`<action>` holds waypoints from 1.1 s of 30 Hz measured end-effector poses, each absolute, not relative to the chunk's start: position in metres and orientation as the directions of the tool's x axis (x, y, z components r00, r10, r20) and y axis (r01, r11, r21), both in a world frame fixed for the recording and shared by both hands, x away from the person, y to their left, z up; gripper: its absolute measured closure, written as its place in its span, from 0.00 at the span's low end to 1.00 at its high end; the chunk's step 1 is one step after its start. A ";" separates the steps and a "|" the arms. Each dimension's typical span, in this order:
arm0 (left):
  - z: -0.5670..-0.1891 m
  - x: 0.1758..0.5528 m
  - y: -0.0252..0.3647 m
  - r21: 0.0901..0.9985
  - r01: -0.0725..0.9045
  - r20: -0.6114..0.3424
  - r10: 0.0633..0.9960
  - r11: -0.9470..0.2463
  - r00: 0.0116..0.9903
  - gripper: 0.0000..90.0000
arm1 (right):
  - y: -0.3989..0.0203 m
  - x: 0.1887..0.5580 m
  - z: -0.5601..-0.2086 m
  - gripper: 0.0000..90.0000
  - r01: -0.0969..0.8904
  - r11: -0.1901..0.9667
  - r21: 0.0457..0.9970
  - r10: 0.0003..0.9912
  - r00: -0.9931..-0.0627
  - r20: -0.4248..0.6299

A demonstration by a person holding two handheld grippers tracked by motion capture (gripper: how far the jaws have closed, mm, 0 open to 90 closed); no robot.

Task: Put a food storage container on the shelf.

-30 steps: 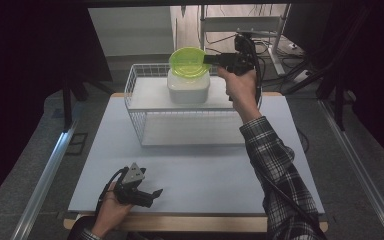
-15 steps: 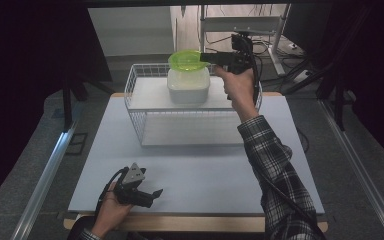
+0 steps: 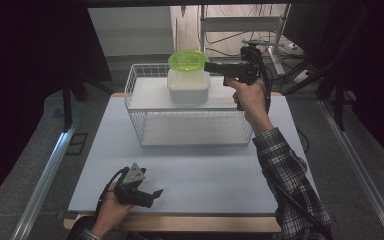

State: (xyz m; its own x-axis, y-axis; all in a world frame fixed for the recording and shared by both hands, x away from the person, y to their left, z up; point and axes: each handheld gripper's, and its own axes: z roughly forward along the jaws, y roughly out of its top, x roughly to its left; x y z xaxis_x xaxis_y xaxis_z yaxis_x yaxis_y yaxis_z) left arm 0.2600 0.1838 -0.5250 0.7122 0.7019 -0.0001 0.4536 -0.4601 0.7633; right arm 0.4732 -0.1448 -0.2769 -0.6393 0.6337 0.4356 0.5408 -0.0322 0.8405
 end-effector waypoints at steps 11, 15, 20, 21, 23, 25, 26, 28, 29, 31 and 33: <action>-0.525 0.260 0.185 0.765 0.457 -0.007 0.704 -0.454 0.711 0.06 | -0.146 0.451 -0.291 0.09 0.476 0.088 0.875 0.665 -0.682 0.305; -0.525 0.261 0.185 0.769 0.457 -0.012 0.705 -0.447 0.710 0.06 | -0.142 0.441 -0.298 0.09 0.458 0.138 0.878 0.657 -0.706 0.264; -0.526 0.260 0.185 0.771 0.457 -0.015 0.704 -0.444 0.710 0.05 | -0.141 0.433 -0.309 0.08 0.448 0.164 0.879 0.642 -0.725 0.250; -0.526 0.260 0.185 0.771 0.457 -0.015 0.704 -0.444 0.710 0.05 | -0.141 0.433 -0.309 0.08 0.448 0.164 0.879 0.642 -0.725 0.250; -0.526 0.261 0.185 0.772 0.457 -0.017 0.704 -0.442 0.710 0.05 | -0.140 0.430 -0.313 0.07 0.445 0.174 0.879 0.636 -0.732 0.245; -0.526 0.261 0.185 0.773 0.457 -0.020 0.704 -0.440 0.710 0.05 | -0.140 0.426 -0.316 0.07 0.436 0.186 0.880 0.632 -0.739 0.233; -0.526 0.261 0.185 0.773 0.457 -0.020 0.703 -0.440 0.710 0.05 | -0.139 0.422 -0.319 0.07 0.429 0.196 0.882 0.630 -0.744 0.222; -0.526 0.261 0.185 0.773 0.457 -0.020 0.703 -0.440 0.711 0.05 | -0.138 0.418 -0.322 0.07 0.417 0.208 0.885 0.629 -0.750 0.206; -0.526 0.261 0.185 0.773 0.457 -0.020 0.703 -0.440 0.711 0.05 | -0.138 0.418 -0.322 0.07 0.417 0.208 0.885 0.629 -0.750 0.206; -0.526 0.261 0.185 0.773 0.457 -0.020 0.702 -0.440 0.711 0.05 | -0.138 0.413 -0.327 0.07 0.403 0.230 0.886 0.622 -0.761 0.184; -0.526 0.261 0.185 0.773 0.457 -0.021 0.702 -0.440 0.712 0.05 | -0.138 0.411 -0.329 0.07 0.398 0.236 0.886 0.620 -0.764 0.178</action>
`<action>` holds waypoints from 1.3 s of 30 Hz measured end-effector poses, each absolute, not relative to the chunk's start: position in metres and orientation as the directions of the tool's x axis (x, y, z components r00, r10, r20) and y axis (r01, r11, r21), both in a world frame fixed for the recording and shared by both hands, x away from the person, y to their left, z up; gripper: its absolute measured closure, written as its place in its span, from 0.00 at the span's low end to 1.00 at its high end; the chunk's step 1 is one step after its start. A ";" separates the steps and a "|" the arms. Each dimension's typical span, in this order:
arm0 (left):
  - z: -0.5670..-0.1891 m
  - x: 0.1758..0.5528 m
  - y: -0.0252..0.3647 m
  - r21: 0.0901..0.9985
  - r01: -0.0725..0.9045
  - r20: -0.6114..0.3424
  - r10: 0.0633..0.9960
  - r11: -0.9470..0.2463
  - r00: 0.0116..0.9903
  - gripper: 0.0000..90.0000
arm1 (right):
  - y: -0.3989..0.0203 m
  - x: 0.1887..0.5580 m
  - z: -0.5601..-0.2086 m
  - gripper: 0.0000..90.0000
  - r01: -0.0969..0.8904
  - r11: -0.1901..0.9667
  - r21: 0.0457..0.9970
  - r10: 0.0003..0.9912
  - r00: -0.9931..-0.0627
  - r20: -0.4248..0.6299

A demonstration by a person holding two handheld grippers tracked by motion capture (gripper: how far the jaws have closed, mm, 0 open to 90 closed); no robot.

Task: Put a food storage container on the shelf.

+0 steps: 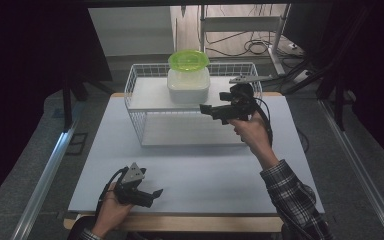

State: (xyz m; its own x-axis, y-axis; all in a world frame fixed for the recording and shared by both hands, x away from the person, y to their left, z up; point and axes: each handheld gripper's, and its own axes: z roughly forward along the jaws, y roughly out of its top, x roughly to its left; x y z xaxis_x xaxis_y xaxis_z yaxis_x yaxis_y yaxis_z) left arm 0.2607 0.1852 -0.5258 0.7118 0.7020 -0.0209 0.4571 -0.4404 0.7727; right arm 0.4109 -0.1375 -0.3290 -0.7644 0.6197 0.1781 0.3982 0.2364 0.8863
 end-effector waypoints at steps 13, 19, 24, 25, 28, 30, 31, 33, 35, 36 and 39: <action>-0.526 0.261 0.185 0.769 0.459 -0.019 0.701 -0.445 0.713 0.05 | -0.134 0.392 -0.354 0.06 0.351 0.308 0.884 0.611 -0.786 0.100; -0.526 0.261 0.185 0.772 0.459 -0.022 0.703 -0.440 0.711 0.05 | -0.134 0.382 -0.367 0.05 0.338 0.325 0.883 0.605 -0.792 0.081; -0.526 0.261 0.185 0.772 0.459 -0.022 0.703 -0.440 0.711 0.05 | -0.136 0.377 -0.379 0.05 0.343 0.321 0.883 0.605 -0.791 0.088; -0.526 0.261 0.185 0.773 0.459 -0.024 0.703 -0.438 0.711 0.05 | -0.136 0.376 -0.381 0.05 0.341 0.322 0.883 0.604 -0.792 0.085; -0.526 0.261 0.185 0.773 0.459 -0.024 0.702 -0.439 0.712 0.05 | -0.138 0.374 -0.386 0.05 0.332 0.329 0.884 0.605 -0.793 0.073; -0.526 0.261 0.185 0.773 0.459 -0.025 0.701 -0.439 0.712 0.05 | -0.141 0.371 -0.391 0.05 0.316 0.321 0.893 0.615 -0.787 0.058; -0.526 0.261 0.185 0.773 0.458 -0.024 0.700 -0.440 0.713 0.05 | -0.142 0.370 -0.392 0.05 0.317 0.324 0.891 0.613 -0.788 0.057; -0.526 0.261 0.185 0.772 0.458 -0.024 0.700 -0.441 0.714 0.05 | -0.144 0.368 -0.394 0.05 0.314 0.329 0.891 0.610 -0.790 0.053; -0.526 0.261 0.185 0.773 0.457 -0.024 0.700 -0.440 0.714 0.05 | -0.146 0.365 -0.397 0.05 0.309 0.327 0.893 0.613 -0.788 0.049; -0.526 0.261 0.185 0.773 0.457 -0.024 0.700 -0.440 0.714 0.05 | -0.146 0.365 -0.397 0.05 0.309 0.327 0.893 0.613 -0.788 0.049; -0.526 0.261 0.185 0.775 0.456 -0.024 0.700 -0.438 0.714 0.05 | -0.150 0.360 -0.404 0.03 0.319 0.334 0.887 0.612 -0.789 0.053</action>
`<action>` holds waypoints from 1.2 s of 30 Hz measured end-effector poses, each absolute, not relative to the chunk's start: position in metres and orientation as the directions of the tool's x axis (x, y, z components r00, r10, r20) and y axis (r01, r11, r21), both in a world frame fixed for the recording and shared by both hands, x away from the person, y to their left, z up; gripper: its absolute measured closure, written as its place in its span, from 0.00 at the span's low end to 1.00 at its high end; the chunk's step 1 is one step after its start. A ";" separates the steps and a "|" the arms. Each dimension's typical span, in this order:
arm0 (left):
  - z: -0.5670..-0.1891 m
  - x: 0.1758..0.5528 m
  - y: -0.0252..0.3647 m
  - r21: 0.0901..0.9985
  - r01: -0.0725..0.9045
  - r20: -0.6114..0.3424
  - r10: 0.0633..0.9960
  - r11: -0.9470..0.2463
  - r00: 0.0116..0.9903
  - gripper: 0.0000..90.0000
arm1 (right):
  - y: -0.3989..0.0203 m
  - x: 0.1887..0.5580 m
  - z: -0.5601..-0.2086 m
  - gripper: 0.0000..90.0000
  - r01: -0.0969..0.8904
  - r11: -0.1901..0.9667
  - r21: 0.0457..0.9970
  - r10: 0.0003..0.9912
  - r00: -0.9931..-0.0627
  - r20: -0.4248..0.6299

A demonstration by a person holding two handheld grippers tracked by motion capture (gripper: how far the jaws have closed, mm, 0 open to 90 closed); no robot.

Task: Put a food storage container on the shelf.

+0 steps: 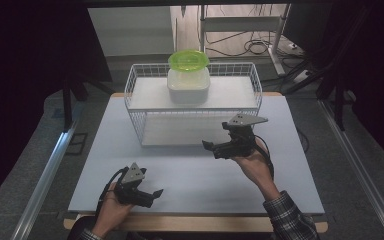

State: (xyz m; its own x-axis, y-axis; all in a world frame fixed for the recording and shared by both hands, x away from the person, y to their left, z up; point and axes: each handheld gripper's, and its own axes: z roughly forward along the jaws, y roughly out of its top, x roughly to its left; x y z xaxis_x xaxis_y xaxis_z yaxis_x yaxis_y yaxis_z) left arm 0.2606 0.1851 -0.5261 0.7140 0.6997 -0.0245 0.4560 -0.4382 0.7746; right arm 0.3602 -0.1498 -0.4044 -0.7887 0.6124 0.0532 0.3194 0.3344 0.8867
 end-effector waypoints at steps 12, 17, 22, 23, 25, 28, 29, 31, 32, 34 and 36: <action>-0.525 0.260 0.186 0.782 0.453 -0.031 0.700 -0.427 0.713 0.05 | -0.159 0.349 -0.425 0.03 0.348 0.359 0.866 0.625 -0.778 0.053; -0.526 0.260 0.186 0.782 0.453 -0.031 0.700 -0.428 0.714 0.05 | -0.161 0.345 -0.431 0.02 0.349 0.369 0.862 0.632 -0.774 0.043; -0.526 0.260 0.186 0.781 0.455 -0.032 0.700 -0.428 0.713 0.05 | -0.166 0.339 -0.437 0.01 0.348 0.380 0.857 0.647 -0.762 0.022; -0.526 0.260 0.186 0.781 0.453 -0.030 0.699 -0.429 0.714 0.05 | -0.167 0.338 -0.439 0.01 0.346 0.385 0.856 0.649 -0.760 0.016; -0.526 0.260 0.186 0.781 0.454 -0.030 0.700 -0.429 0.714 0.04 | -0.170 0.336 -0.443 0.00 0.345 0.394 0.852 0.654 -0.756 0.004; -0.526 0.260 0.185 0.780 0.455 -0.031 0.700 -0.429 0.713 0.05 | -0.177 0.331 -0.452 0.00 0.348 0.415 0.841 0.667 -0.745 -0.021; -0.526 0.260 0.185 0.780 0.455 -0.030 0.700 -0.430 0.713 0.05 | -0.180 0.330 -0.455 0.00 0.350 0.419 0.838 0.670 -0.742 -0.025; -0.526 0.260 0.185 0.780 0.455 -0.031 0.700 -0.430 0.713 0.05 | -0.182 0.329 -0.457 0.00 0.356 0.420 0.835 0.675 -0.738 -0.025; -0.526 0.260 0.185 0.780 0.456 -0.031 0.700 -0.430 0.713 0.05 | -0.187 0.327 -0.461 0.00 0.365 0.423 0.829 0.683 -0.730 -0.027; -0.526 0.260 0.185 0.779 0.456 -0.031 0.701 -0.429 0.713 0.04 | -0.192 0.325 -0.465 0.00 0.375 0.422 0.826 0.690 -0.723 -0.024; -0.526 0.261 0.185 0.779 0.457 -0.031 0.701 -0.430 0.713 0.05 | -0.197 0.324 -0.469 0.00 0.382 0.421 0.823 0.697 -0.716 -0.025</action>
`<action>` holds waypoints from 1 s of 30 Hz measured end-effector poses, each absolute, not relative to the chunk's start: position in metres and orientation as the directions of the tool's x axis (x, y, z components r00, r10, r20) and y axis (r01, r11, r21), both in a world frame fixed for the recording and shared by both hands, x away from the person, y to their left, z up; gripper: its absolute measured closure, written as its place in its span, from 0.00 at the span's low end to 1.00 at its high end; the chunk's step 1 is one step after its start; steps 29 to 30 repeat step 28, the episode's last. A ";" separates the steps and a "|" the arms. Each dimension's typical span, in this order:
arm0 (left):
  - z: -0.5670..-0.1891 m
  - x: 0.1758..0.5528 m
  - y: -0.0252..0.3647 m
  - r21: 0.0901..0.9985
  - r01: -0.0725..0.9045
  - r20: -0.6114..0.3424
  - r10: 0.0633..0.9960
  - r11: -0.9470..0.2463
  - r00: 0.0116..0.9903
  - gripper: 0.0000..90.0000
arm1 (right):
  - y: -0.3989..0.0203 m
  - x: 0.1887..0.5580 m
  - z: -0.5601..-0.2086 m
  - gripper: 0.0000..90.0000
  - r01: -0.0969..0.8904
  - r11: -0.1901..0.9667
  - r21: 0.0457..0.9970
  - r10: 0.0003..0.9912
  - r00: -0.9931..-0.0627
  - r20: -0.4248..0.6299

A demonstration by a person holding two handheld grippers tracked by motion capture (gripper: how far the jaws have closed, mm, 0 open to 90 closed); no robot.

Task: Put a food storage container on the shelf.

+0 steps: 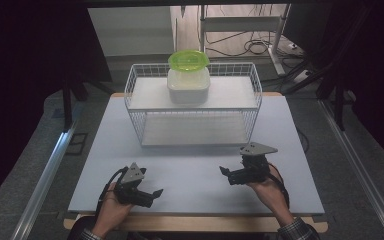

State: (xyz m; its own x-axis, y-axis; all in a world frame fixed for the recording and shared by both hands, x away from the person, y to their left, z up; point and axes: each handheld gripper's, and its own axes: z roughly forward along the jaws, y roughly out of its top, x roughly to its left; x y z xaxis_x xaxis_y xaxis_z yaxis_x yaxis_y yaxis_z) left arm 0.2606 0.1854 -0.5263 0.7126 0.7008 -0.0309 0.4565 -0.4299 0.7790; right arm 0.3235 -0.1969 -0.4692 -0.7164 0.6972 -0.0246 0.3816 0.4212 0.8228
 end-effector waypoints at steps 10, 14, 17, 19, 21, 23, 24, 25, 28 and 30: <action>-0.526 0.260 0.185 0.779 0.456 -0.030 0.701 -0.431 0.713 0.04 | -0.210 0.319 -0.486 0.01 0.434 0.420 0.797 0.713 -0.701 0.006; -0.527 0.260 0.185 0.778 0.456 -0.029 0.700 -0.432 0.713 0.05 | -0.210 0.319 -0.493 0.01 0.451 0.439 0.777 0.711 -0.703 0.006; -0.527 0.260 0.185 0.777 0.456 -0.029 0.699 -0.434 0.714 0.05 | -0.210 0.317 -0.498 0.01 0.461 0.467 0.755 0.700 -0.714 0.003; -0.527 0.260 0.185 0.776 0.455 -0.028 0.698 -0.436 0.715 0.05 | -0.208 0.315 -0.502 0.01 0.456 0.490 0.743 0.692 -0.721 -0.014; -0.527 0.260 0.185 0.776 0.455 -0.028 0.696 -0.437 0.717 0.05 | -0.205 0.314 -0.505 0.01 0.452 0.512 0.731 0.685 -0.728 -0.029; -0.527 0.260 0.184 0.775 0.455 -0.028 0.696 -0.438 0.718 0.05 | -0.201 0.312 -0.508 0.00 0.446 0.540 0.714 0.675 -0.736 -0.051; -0.527 0.260 0.184 0.776 0.455 -0.028 0.695 -0.438 0.718 0.05 | -0.198 0.310 -0.510 0.00 0.433 0.566 0.702 0.669 -0.739 -0.083; -0.527 0.260 0.184 0.776 0.455 -0.028 0.695 -0.438 0.718 0.05 | -0.198 0.310 -0.510 0.00 0.433 0.566 0.702 0.669 -0.739 -0.083; -0.527 0.261 0.184 0.775 0.454 -0.027 0.695 -0.439 0.718 0.04 | -0.197 0.309 -0.511 0.00 0.415 0.590 0.692 0.666 -0.735 -0.127; -0.527 0.261 0.184 0.775 0.454 -0.027 0.695 -0.439 0.718 0.04 | -0.197 0.309 -0.511 0.00 0.415 0.590 0.692 0.666 -0.735 -0.127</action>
